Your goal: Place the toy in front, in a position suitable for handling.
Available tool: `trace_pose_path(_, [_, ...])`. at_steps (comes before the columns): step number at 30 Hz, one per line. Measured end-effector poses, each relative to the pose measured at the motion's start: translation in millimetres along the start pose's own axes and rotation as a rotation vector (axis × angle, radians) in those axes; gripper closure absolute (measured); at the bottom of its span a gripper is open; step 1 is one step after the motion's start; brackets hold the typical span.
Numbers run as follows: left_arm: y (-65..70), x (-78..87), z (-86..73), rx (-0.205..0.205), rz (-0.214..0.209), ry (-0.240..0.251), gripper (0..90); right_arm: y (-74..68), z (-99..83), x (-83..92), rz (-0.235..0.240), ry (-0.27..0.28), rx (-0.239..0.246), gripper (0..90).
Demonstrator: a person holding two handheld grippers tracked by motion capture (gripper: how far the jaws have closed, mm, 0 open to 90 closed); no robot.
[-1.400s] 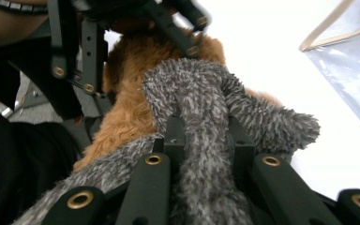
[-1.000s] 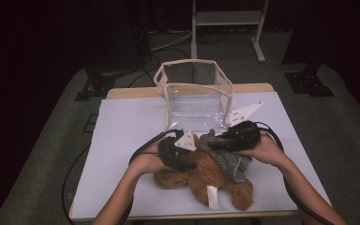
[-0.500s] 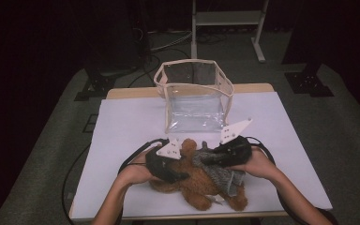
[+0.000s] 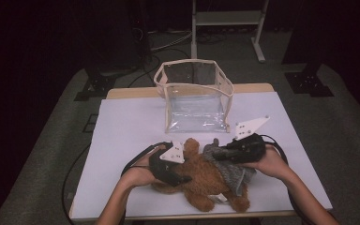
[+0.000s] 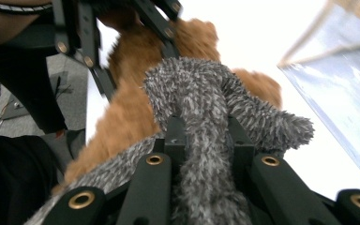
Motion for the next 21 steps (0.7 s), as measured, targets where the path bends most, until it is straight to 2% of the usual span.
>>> trace_pose_path(4, [-1.4, 0.3, -1.0, 0.0, 0.007, 0.003, 40.1, -13.8, 11.2, -15.7, 0.044, -0.004, 0.048, 75.1])
trace_pose_path(7, [-3.1, 0.6, -2.0, 0.006, 0.007, 0.019, 40.1, -15.3, 8.6, -16.9, 0.05, 0.003, 0.046, 75.1])
trace_pose_path(15, [-6.6, 0.6, -1.3, 0.018, 0.025, 0.017, 40.4, 5.0, -26.5, 17.1, -0.008, 0.019, -0.061, 75.1])
trace_pose_path(16, [-9.8, 0.8, -0.9, 0.036, 0.042, 0.019, 40.3, 7.2, -30.2, 21.5, -0.019, 0.019, -0.071, 75.1])
trace_pose_path(21, [-20.0, -0.1, 1.6, 0.075, 0.068, 0.025, 40.2, 12.0, -34.2, 33.7, -0.05, 0.029, -0.085, 75.1])
Point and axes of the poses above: each handheld gripper's, and its own axes: x roughly backward along the jaws, z roughly out of its top, y roughly to its right, the point moved 6 cm from there along -x, roughly forward along the jaws, and after that the axes turned 10 degrees about -z, right-handed, at the moved point
